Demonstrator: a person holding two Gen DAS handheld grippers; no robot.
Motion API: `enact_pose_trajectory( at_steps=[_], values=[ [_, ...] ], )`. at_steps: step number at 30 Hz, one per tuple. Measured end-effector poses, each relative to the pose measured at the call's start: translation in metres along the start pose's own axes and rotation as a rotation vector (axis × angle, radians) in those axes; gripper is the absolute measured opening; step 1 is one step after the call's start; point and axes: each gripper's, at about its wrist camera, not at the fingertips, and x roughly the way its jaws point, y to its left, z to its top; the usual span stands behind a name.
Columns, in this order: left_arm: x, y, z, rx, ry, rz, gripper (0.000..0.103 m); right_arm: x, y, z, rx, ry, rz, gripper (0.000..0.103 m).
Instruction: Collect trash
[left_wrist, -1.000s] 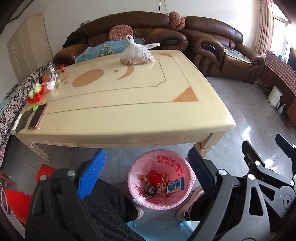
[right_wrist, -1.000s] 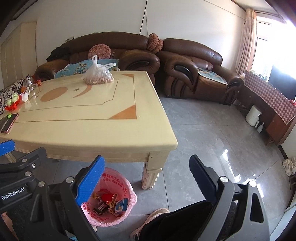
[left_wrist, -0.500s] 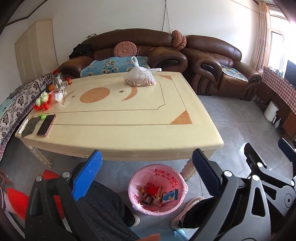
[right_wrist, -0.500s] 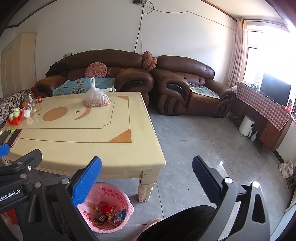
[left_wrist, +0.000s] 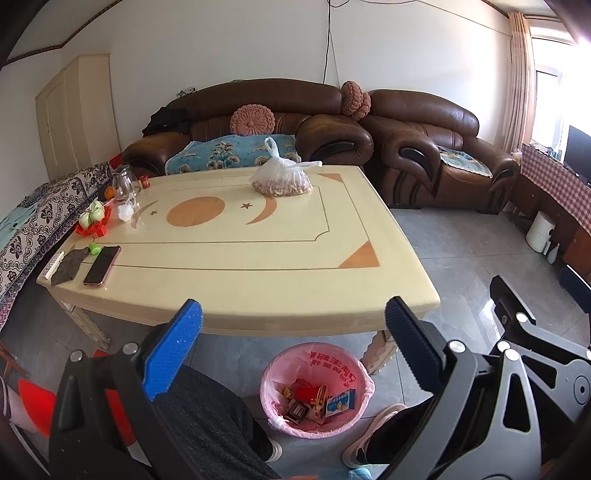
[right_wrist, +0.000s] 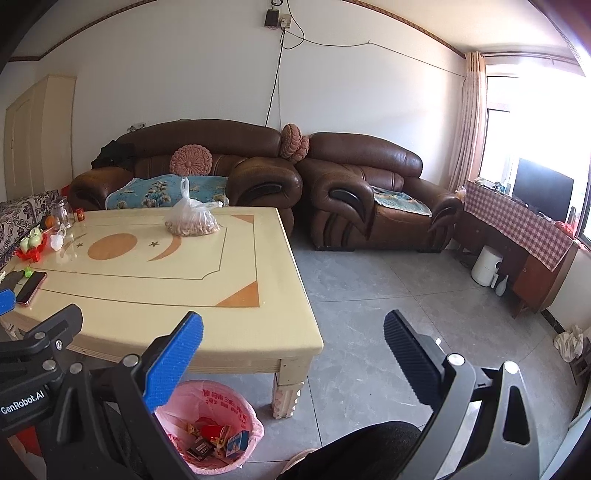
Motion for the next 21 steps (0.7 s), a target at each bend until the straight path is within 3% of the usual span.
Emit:
enact_pose_trajectory(
  at_steps=[21],
  values=[
    [-0.0104, -0.0009, 0.0024, 0.009, -0.013, -0.005, 0.097, -0.0097, 0.0010, 0.0067, -0.002, -0.026, 0.000, 0.096]
  ],
)
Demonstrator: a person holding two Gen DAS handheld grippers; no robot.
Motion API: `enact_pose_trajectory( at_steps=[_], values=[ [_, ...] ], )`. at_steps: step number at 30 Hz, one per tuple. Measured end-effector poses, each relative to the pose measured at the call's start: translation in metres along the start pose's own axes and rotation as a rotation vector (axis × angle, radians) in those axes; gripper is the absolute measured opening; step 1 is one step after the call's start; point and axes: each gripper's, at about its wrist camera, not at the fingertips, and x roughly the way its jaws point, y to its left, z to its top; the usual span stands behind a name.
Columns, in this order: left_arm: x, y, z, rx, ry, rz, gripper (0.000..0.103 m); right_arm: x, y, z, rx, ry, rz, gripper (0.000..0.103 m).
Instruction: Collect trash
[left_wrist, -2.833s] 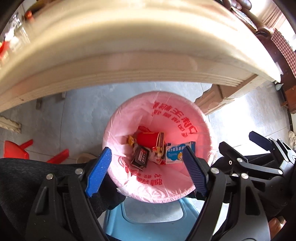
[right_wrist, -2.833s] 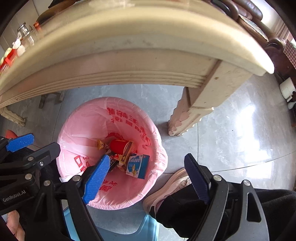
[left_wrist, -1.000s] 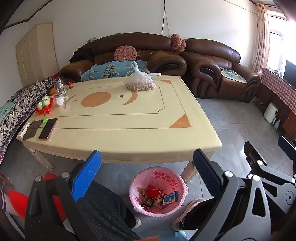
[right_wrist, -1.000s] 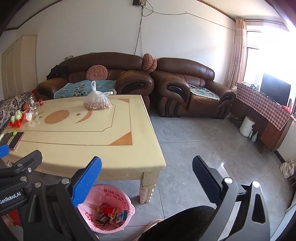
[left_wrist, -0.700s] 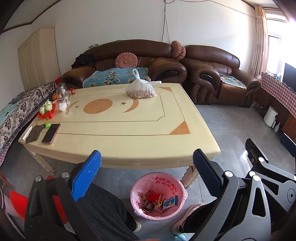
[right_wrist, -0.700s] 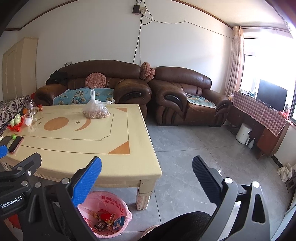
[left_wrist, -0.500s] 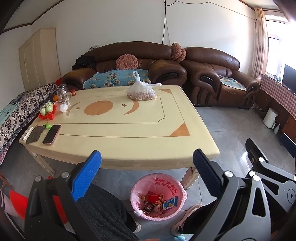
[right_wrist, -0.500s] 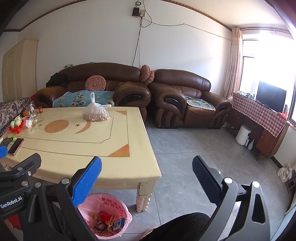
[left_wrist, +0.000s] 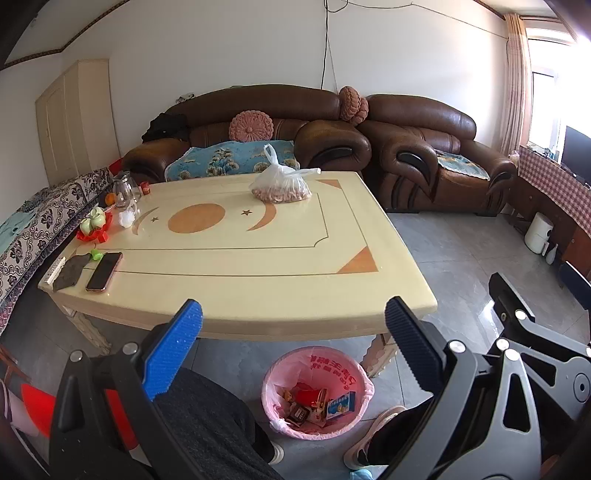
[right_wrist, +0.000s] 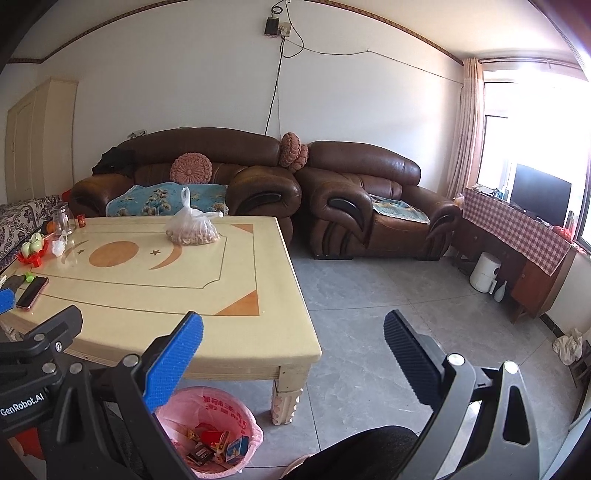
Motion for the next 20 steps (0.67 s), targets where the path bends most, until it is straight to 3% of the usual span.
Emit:
enact_pose_trajectory(
  at_steps=[20],
  values=[
    [0.0061, -0.0003, 0.0019, 0.023, 0.037, -0.005, 0.097, 0.0027, -0.0024, -0.0011, 0.005, 0.005, -0.008, 0.096]
  ],
)
